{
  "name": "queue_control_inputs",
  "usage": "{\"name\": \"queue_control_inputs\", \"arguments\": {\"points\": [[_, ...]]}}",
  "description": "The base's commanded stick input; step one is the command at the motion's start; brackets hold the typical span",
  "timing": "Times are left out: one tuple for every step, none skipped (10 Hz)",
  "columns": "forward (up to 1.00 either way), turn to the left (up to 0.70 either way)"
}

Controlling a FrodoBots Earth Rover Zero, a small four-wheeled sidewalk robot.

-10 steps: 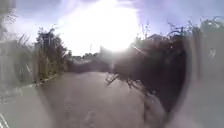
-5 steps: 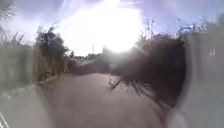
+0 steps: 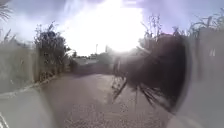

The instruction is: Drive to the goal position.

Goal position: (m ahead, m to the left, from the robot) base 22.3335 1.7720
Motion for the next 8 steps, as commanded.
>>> {"name": "queue_control_inputs", "arguments": {"points": [[0.85, 0.00], [0.85, 0.00], [0.85, 0.00], [0.85, 0.00], [0.85, 0.00], [0.85, 0.00], [0.85, 0.00], [0.85, 0.00]]}}
